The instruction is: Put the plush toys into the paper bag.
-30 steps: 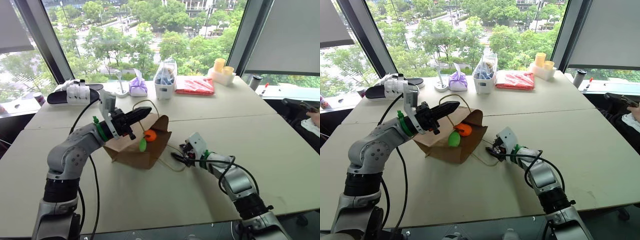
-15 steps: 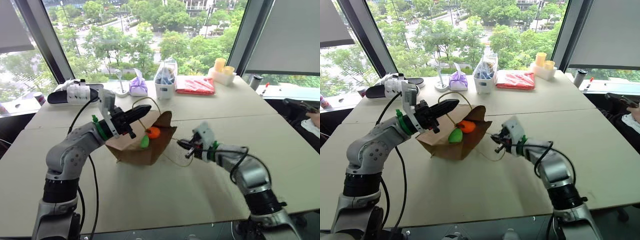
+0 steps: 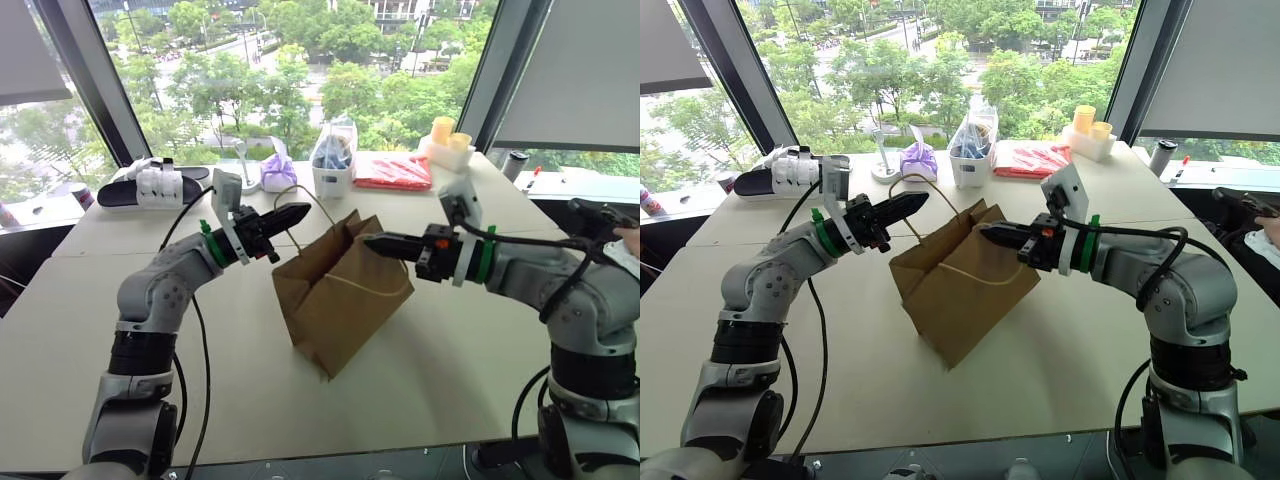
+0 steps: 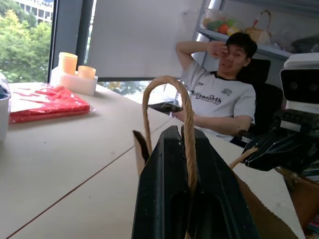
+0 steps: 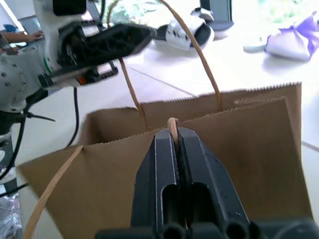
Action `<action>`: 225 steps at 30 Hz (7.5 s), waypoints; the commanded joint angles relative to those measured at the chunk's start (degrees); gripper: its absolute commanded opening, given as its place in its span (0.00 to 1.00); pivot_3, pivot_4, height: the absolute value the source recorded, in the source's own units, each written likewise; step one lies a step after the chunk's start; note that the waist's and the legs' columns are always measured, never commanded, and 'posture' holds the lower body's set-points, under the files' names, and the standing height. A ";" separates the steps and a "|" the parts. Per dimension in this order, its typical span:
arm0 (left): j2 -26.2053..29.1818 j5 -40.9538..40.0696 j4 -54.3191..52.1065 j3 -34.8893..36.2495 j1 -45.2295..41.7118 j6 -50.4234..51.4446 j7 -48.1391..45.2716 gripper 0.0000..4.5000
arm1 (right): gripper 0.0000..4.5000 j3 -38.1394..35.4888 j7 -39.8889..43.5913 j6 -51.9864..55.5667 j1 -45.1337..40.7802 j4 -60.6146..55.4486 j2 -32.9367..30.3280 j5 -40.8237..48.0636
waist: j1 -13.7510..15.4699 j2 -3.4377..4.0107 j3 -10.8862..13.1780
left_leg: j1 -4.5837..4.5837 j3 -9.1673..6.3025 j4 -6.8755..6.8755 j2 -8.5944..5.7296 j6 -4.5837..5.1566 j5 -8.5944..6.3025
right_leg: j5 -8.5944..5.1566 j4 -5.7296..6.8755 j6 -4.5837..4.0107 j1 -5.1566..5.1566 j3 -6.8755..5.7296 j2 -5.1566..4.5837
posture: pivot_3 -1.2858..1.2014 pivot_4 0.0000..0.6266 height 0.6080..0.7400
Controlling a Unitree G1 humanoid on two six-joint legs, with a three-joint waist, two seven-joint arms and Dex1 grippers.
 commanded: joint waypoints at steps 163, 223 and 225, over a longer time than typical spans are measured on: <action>0.74 1.47 -30.27 -7.81 22.20 14.73 17.39 0.71 | 0.00 13.96 -13.29 -14.71 17.91 -9.50 2.60 2.47 | 1.26 0.02 0.04 | 0.03 0.11 0.04 0.08 0.21 -0.12 | -0.02 -0.14 -0.01 0.07 0.06 0.01 | 0.52 0.24 1.00; 13.00 22.75 17.40 0.74 -0.51 -12.89 -29.88 0.99 | 0.00 -8.43 -11.30 -13.42 32.91 -16.96 -17.11 12.15 | 0.43 -0.25 0.19 | -0.03 -0.04 0.23 0.29 0.38 -0.21 | 0.00 -0.01 0.17 0.07 0.03 0.00 | 0.52 0.24 1.00; 14.00 20.56 8.79 0.81 4.74 -8.23 -28.51 0.99 | 0.00 -7.60 -10.61 -13.64 31.92 -16.31 -17.03 11.84 | 0.71 -0.25 0.18 | -0.03 -0.04 0.26 0.28 0.37 -0.21 | 0.01 -0.03 0.16 0.10 0.04 -0.01 | 0.52 0.24 1.00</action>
